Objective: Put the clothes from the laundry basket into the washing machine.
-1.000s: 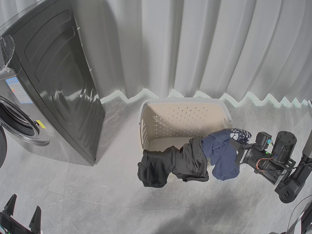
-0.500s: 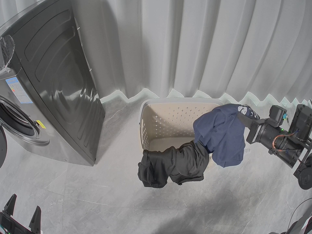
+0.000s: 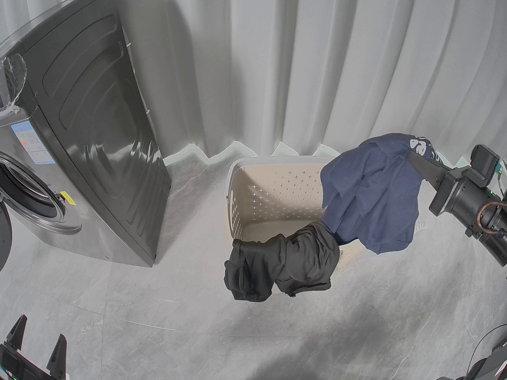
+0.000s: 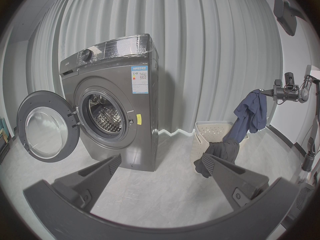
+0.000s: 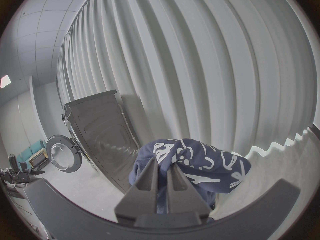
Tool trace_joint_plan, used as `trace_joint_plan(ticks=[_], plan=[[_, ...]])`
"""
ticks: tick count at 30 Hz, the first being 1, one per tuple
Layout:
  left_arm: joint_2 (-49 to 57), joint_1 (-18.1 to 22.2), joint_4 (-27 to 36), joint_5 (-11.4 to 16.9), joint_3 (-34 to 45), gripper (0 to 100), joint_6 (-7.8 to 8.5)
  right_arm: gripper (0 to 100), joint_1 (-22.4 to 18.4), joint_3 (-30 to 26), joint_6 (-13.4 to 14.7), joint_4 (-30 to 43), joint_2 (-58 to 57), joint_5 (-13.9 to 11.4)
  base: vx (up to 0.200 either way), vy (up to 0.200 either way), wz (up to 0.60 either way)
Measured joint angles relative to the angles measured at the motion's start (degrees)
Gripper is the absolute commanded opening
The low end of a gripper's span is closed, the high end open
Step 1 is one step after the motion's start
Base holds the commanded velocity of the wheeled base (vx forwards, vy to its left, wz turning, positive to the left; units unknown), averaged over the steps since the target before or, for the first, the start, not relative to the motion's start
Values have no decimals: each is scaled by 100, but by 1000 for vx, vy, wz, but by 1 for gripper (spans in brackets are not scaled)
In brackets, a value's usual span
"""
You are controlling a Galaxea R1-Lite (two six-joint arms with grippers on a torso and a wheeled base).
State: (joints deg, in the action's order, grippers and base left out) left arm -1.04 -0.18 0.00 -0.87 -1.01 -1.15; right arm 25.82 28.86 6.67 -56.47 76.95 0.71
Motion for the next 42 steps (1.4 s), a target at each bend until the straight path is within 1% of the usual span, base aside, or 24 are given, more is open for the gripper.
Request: trace_joint_plan(ticks=[2, 5, 12, 17, 30, 42], plan=[[0, 2, 0, 0, 0, 100, 0, 0, 0, 2, -35, 118, -132, 110, -200, 0, 0], [0, 2, 0, 0, 0, 100, 2, 0, -5, -28, -95, 145, -236, 161, -67, 0, 0], [0, -2, 5, 0, 0, 100, 2, 0, -11, -44, -156, 110, -368, 154, 0, 0, 0], [0, 2, 7, 57, 0, 100, -2, 0, -5, -37, -167, 99, -429, 143, 0, 200, 0], [0, -2, 10, 65, 0, 100, -7, 0, 11, -17, -167, 57, -449, 84, 0, 200, 0], [0, -2, 11, 62, 0, 100, -5, 0, 265, 52, -163, -123, -453, 11, 0, 200, 0]])
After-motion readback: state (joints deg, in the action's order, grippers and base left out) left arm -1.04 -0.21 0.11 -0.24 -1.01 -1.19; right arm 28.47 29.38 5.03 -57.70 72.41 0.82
